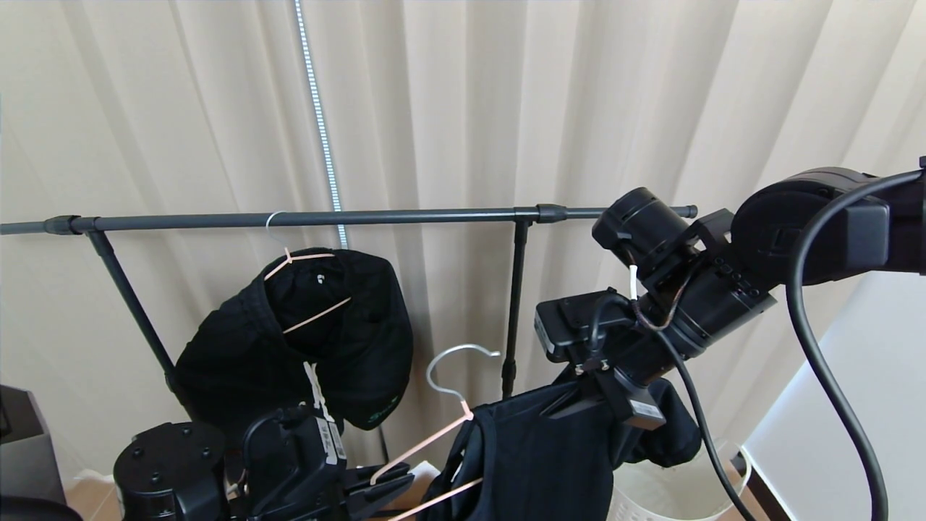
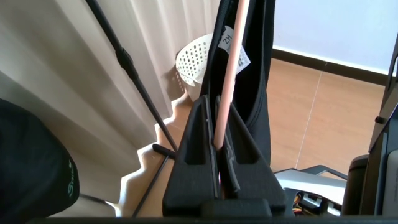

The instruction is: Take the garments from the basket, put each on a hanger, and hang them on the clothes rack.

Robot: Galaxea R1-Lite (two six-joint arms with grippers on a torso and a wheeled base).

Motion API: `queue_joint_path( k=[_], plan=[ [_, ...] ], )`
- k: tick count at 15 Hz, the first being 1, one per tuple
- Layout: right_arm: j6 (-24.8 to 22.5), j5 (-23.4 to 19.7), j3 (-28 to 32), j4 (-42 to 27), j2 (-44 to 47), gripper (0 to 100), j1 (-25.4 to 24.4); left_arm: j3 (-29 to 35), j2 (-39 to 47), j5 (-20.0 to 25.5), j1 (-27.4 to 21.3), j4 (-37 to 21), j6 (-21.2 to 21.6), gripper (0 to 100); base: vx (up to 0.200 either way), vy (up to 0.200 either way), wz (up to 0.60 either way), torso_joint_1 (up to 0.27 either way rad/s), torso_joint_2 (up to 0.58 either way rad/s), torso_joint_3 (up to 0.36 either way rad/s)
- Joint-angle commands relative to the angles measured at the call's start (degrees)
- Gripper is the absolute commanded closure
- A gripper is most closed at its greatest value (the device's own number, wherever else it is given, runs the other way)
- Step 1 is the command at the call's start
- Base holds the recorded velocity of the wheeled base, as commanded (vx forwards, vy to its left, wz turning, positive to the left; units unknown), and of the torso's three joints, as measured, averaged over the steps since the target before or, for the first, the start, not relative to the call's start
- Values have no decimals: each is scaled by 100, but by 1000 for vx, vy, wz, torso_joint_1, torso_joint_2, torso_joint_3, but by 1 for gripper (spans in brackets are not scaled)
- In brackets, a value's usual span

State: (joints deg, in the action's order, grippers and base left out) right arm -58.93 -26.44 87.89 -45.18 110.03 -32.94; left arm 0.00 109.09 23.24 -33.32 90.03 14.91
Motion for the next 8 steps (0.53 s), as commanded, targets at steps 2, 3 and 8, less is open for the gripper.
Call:
queue_joint_path(
  k=[2,3,8],
  plan=[
    [4,-1,-18,0,-43,100,-2,0,59,-3,9,-3,-6,100,0,0,0,0,0,0],
    [-5,-1,-62,9,-43,100,-2,0,59,-3,9,-3,-6,100,0,0,0,0,0,0],
    [13,7,-255,220,-228,100,-2,0,51,76,27,-3,-6,0,0,0,0,0,0,0]
  ],
)
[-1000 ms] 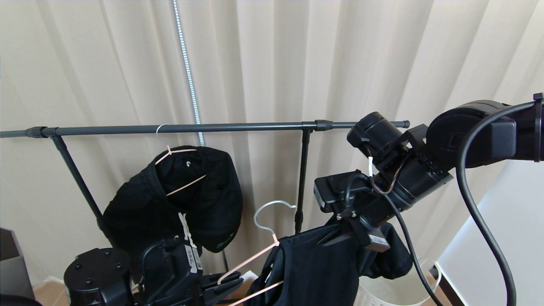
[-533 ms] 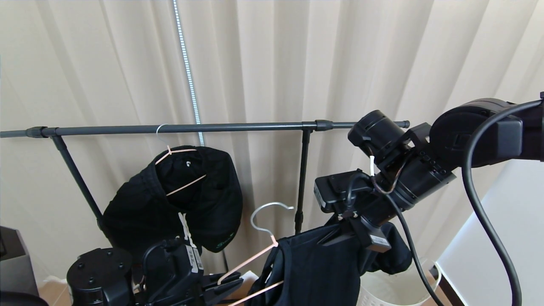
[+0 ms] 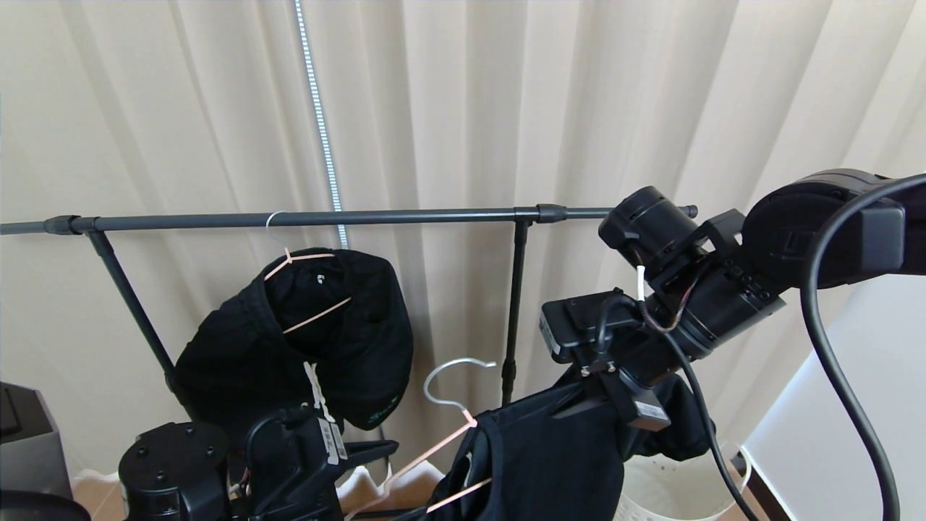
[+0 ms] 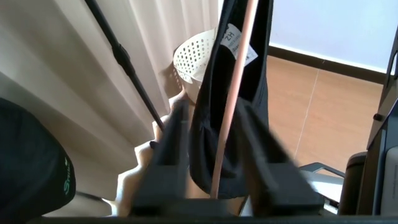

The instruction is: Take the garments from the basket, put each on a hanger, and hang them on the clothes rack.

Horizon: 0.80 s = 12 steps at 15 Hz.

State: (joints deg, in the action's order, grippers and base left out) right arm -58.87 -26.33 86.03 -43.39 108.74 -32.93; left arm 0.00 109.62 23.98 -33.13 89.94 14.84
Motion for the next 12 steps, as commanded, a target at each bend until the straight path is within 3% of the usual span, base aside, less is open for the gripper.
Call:
queue_joint_path(
  k=[1,3,7,12],
  plan=[
    [42,5,-148,129,-143,100,-3,0,-2,2,61,6,2,0,0,0,0,0,0,0],
    [121,67,-253,357,-222,100,-3,0,33,19,272,6,2,0,0,0,0,0,0,0],
    [420,858,-306,964,-327,100,-3,176,165,10,694,6,-7,0,0,0,0,0,0,0],
    [728,2018,-816,2598,-336,100,-65,677,569,-192,650,6,-1176,0,0,0,0,0,0,0]
  ],
)
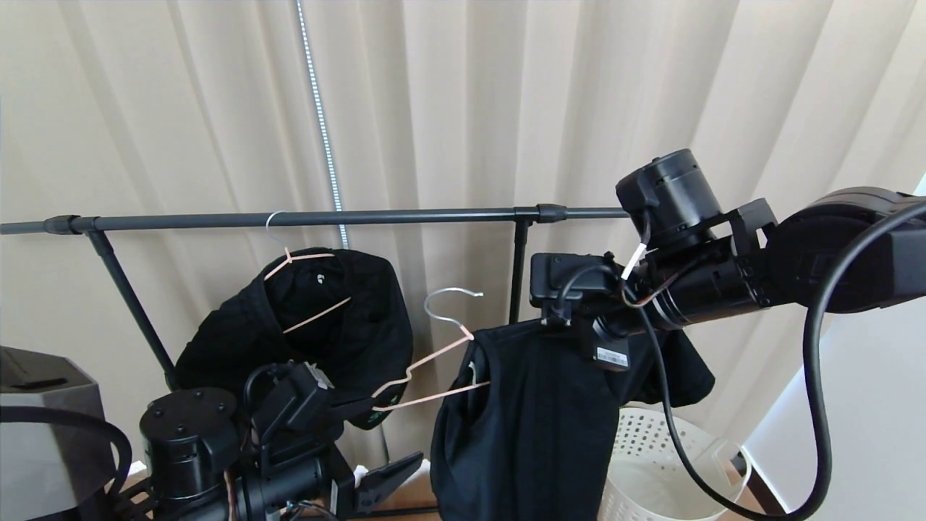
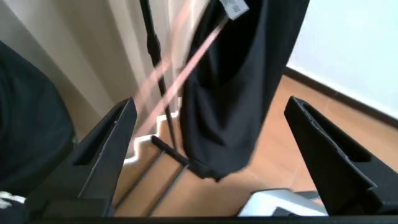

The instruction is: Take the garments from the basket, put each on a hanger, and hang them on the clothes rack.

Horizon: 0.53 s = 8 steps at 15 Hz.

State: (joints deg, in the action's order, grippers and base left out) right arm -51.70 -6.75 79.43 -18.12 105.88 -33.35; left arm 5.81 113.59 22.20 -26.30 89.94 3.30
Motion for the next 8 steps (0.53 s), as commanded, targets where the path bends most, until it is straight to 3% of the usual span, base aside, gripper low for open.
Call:
queue_joint_path(
  k=[1,2,5,8],
  plan=[
    [20,113,-200,177,-58,100,-22,113,207,-67,-69,6,-49,0,0,0,0,0,0,0],
    [46,253,-481,783,-85,100,-75,324,506,-629,-350,6,-181,0,0,0,0,0,0,0],
    [64,324,-974,1521,-269,100,-128,526,902,-1526,-763,6,-242,0,0,0,0,0,0,0],
    [134,333,-1088,1539,-480,100,-233,737,928,-1613,-877,6,-743,0,0,0,0,0,0,0]
  ],
)
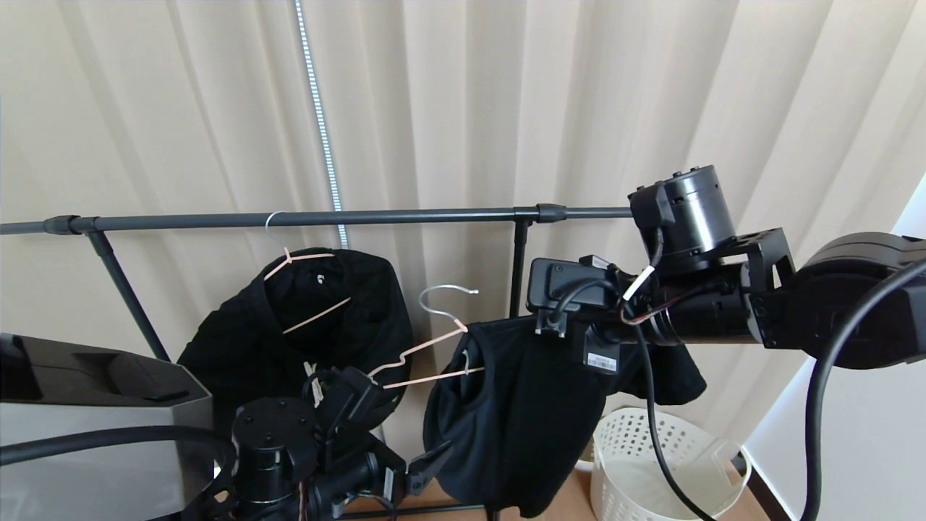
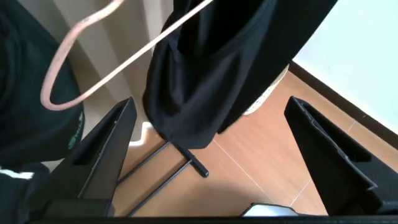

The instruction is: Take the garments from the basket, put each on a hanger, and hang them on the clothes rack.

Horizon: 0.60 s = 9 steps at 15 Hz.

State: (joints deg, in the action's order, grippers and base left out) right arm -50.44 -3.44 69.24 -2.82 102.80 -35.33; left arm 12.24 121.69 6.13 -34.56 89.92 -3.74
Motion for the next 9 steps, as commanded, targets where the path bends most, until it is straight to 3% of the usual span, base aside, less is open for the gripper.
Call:
queue_joint_path(
  k=[1,3,9],
  plan=[
    [61,1,-78,9,-208,100,-36,130,118,-86,-51,8,-92,0,0,0,0,0,0,0],
    [307,-8,-157,9,-393,100,-44,384,118,-437,-68,8,-338,0,0,0,0,0,0,0],
    [1028,-8,-350,44,-744,100,-150,648,101,-789,-77,8,-654,0,0,0,0,0,0,0]
  ],
)
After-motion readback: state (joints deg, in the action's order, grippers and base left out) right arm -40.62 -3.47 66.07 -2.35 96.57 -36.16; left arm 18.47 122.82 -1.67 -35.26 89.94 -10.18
